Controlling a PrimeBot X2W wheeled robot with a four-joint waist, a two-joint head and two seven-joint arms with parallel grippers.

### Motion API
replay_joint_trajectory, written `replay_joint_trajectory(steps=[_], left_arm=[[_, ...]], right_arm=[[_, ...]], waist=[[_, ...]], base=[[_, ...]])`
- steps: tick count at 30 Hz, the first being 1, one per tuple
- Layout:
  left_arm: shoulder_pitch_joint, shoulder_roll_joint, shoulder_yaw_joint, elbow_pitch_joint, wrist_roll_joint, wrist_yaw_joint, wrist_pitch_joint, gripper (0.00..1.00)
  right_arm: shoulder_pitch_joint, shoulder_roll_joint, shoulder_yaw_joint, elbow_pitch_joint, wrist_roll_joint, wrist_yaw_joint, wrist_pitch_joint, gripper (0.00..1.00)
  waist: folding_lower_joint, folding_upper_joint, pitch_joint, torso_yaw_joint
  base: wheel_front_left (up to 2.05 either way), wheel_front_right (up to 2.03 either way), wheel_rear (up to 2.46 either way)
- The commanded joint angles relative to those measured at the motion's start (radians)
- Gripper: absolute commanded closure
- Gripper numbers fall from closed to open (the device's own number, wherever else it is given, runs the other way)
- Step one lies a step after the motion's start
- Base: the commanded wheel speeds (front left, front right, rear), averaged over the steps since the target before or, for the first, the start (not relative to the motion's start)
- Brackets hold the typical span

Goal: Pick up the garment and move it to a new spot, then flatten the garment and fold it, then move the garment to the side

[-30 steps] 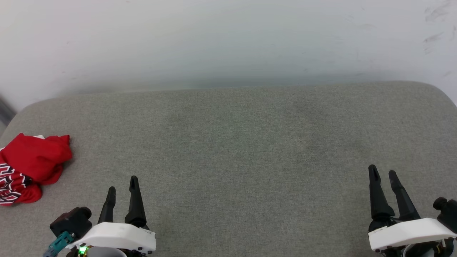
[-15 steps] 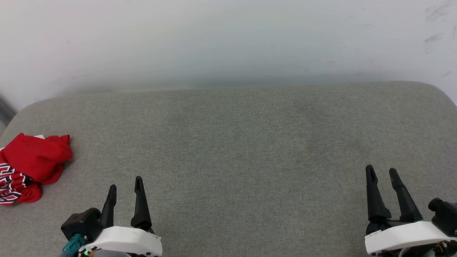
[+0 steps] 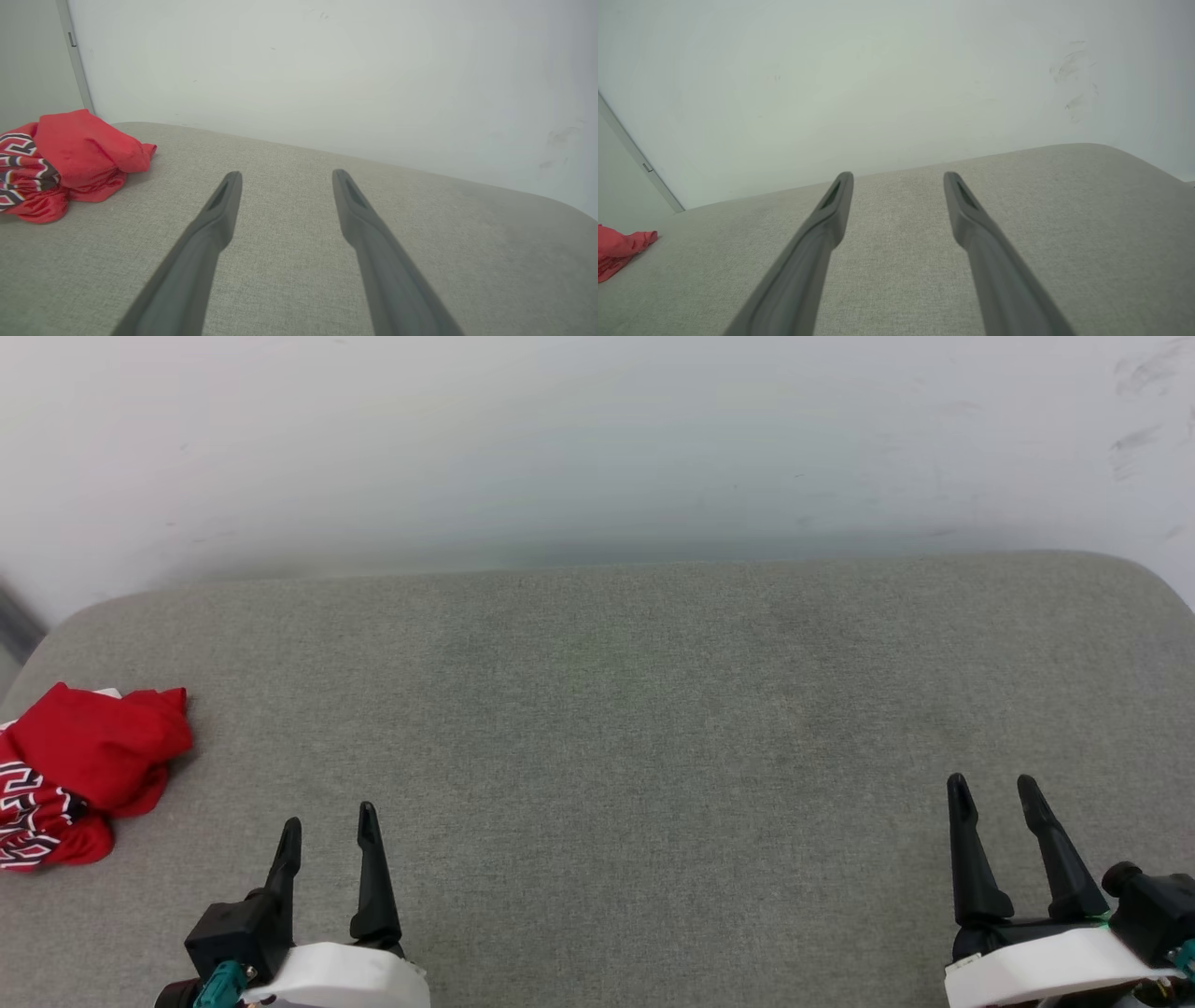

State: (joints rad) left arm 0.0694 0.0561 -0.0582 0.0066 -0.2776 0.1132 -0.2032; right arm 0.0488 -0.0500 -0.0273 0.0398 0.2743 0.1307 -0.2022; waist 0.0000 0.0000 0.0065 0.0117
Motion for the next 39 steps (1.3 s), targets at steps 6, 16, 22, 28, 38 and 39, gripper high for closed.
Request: replay_joint_trajectory(steps=[6, 16, 22, 28, 38, 39], left_arm=[[0.008, 0.002, -0.003, -0.005, 0.054, -0.014, -0.018, 0.0], [0.02, -0.002, 0.003, -0.003, 0.127, -0.022, -0.038, 0.0], [0.021, -0.004, 0.005, 0.007, 0.168, -0.02, -0.048, 0.0], [0.022, -0.005, 0.008, 0.016, 0.199, -0.022, -0.058, 0.0], [0.025, -0.006, 0.014, 0.032, 0.181, -0.029, -0.064, 0.0], [0.025, -0.006, 0.014, 0.032, 0.174, -0.03, -0.064, 0.0]], right_arm=[[0.014, -0.001, 0.003, -0.017, -0.054, 0.0, -0.02, 0.0], [0.026, -0.001, 0.004, -0.032, -0.123, 0.0, -0.039, 0.0], [0.033, -0.001, 0.002, -0.04, -0.162, 0.0, -0.049, 0.0], [0.038, 0.0, -0.001, -0.052, -0.191, 0.0, -0.06, 0.0], [0.038, 0.0, -0.005, -0.062, -0.185, 0.0, -0.063, 0.0], [0.038, 0.0, -0.005, -0.063, -0.182, 0.0, -0.063, 0.0]], waist=[[0.0, 0.0, -0.001, 0.002], [0.0, 0.0, 0.001, 0.001], [0.0, 0.0, 0.004, 0.001], [0.0, 0.0, 0.007, 0.001], [0.0, 0.0, 0.005, 0.0], [0.0, 0.0, 0.004, -0.001]], base=[[0.0, 0.0, 0.0], [0.0, 0.0, 0.0], [0.0, 0.0, 0.0], [0.0, 0.0, 0.0], [0.0, 0.0, 0.0], [0.0, 0.0, 0.0]])
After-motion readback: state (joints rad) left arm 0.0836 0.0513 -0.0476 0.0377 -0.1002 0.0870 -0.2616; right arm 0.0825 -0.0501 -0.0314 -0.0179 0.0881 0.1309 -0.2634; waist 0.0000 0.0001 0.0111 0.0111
